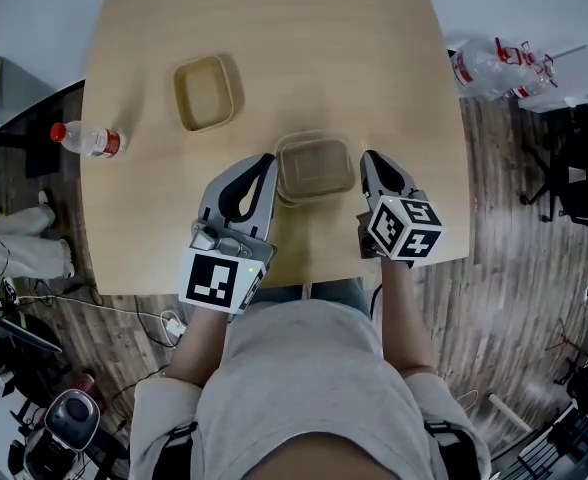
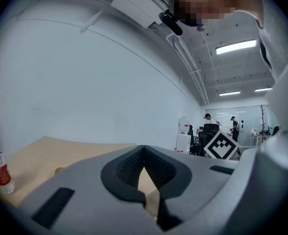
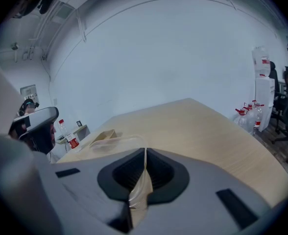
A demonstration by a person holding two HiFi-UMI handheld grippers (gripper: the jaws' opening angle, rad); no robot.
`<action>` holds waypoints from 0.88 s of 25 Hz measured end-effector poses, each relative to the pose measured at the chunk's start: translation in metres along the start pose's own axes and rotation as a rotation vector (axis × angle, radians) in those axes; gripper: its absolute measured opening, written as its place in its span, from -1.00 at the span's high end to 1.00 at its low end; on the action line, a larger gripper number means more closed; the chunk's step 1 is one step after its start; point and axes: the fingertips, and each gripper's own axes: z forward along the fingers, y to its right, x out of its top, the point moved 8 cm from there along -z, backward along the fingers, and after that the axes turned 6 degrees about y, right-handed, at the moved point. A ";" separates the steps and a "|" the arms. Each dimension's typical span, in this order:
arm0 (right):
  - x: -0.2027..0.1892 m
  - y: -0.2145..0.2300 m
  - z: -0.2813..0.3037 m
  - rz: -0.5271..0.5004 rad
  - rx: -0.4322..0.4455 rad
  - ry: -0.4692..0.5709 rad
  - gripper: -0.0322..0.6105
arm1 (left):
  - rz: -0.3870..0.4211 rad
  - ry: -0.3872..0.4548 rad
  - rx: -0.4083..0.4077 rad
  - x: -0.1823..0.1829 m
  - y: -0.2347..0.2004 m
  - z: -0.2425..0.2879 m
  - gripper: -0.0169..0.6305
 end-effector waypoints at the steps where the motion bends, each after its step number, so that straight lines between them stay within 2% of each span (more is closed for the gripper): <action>1: 0.004 -0.001 -0.002 -0.006 -0.002 0.010 0.84 | 0.003 0.003 -0.001 0.002 0.000 0.000 0.90; 22: 0.049 -0.022 -0.042 -0.085 -0.034 0.178 0.84 | 0.025 0.055 -0.018 0.023 -0.003 0.003 0.90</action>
